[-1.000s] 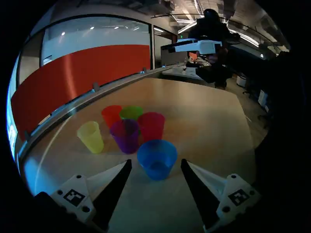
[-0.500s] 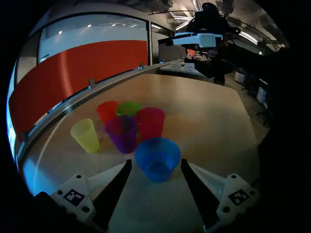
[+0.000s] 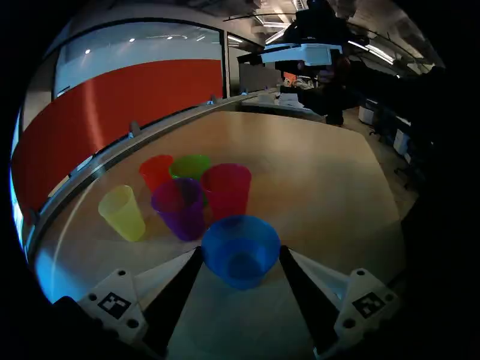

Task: Pour water

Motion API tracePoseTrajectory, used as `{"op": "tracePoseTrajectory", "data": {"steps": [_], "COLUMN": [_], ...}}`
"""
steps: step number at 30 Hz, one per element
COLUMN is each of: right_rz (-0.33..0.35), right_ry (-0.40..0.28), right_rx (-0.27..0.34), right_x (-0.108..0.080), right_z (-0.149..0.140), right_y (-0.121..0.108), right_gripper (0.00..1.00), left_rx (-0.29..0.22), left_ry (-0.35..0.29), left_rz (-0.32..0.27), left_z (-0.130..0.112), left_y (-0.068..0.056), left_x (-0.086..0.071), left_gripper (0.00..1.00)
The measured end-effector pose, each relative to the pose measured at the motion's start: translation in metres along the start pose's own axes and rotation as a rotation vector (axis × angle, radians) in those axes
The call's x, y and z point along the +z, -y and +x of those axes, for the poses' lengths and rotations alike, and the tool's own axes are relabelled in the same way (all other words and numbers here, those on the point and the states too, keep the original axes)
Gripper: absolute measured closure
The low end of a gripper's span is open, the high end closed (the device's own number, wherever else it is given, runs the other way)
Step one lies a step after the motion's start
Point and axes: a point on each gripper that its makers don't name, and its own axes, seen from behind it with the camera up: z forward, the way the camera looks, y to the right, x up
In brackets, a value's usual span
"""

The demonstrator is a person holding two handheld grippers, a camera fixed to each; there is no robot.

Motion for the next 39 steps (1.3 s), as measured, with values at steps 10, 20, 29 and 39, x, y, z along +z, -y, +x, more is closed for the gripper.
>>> {"op": "tracePoseTrajectory", "data": {"steps": [10,20,29,39], "right_rz": [0.001,-0.006,-0.007,-0.011], "right_ry": [0.003,0.001,0.002,0.001], "right_rx": [-0.003,-0.001,-0.001,-0.003], "right_x": [0.001,0.001,0.000,0.000], "right_z": [-0.002,-0.004,-0.005,-0.003], "right_y": [0.000,-0.003,-0.005,-0.004], "right_gripper": [0.00,0.00,0.00,0.00], "left_rx": [-0.006,-0.003,0.002,0.021], "left_ry": [-0.004,-0.004,0.002,0.016], "left_rz": [-0.004,0.000,0.000,0.008], "left_z": [0.004,0.003,0.001,-0.004], "left_y": [0.000,0.000,0.000,0.003], "left_x": [0.011,0.015,0.015,0.015], "left_gripper": [0.06,0.06,0.06,0.10]}}
